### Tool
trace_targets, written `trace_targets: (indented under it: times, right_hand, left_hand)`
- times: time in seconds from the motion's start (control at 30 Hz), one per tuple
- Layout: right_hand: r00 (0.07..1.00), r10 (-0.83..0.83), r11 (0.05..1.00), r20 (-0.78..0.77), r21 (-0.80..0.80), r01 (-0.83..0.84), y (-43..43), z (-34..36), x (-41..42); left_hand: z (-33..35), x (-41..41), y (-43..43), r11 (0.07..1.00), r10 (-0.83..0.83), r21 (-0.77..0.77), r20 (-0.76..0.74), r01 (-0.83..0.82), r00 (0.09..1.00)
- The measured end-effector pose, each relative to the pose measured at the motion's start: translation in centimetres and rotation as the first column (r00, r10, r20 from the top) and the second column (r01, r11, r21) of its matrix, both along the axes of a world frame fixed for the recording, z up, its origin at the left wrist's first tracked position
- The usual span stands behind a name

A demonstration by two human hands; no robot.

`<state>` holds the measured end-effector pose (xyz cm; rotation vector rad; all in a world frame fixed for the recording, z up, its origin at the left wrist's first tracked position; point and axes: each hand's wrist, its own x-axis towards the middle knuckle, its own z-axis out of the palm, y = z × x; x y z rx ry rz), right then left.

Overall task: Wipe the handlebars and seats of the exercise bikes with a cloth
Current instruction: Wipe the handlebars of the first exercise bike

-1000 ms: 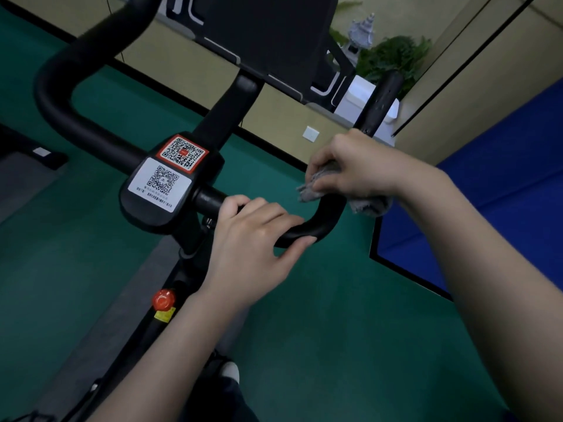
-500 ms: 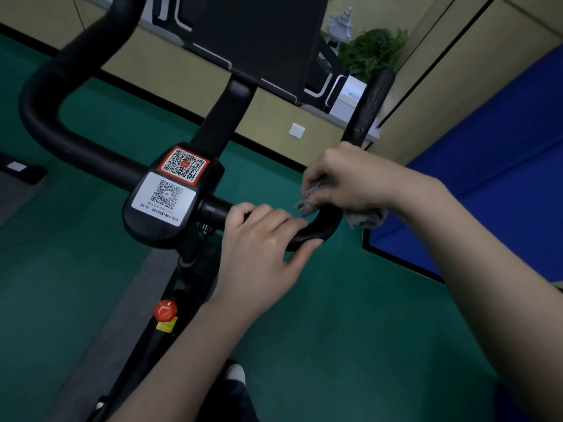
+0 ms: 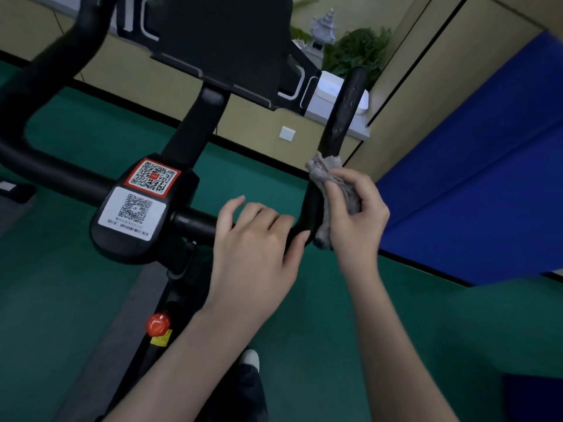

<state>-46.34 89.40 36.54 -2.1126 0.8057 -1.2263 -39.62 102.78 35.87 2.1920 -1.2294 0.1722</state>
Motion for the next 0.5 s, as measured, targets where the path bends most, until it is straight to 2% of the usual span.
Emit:
trace_targets:
  times: [0.2,0.37,0.5]
  right_hand:
    - [0.979,-0.105,0.981,0.177,0.177,0.073,-0.9,-0.4,0.9]
    - [0.928,-0.207,0.910,0.310,0.409,0.067,1.7,-2.4,0.1]
    - [0.888,-0.297,0.862,0.351,0.498,0.091,0.1,-2.2,1.4]
  left_hand:
    - [1.6,-0.8,-2.4,0.992,0.083,0.096,-0.062,-0.077,0.995]
    - [1.9,-1.4,-4.0,0.992,0.117,0.055,-0.130,-0.111,0.985]
    - [1.5,-1.8,-4.4,0.983,0.182,0.047,-0.101,-0.178,0.978]
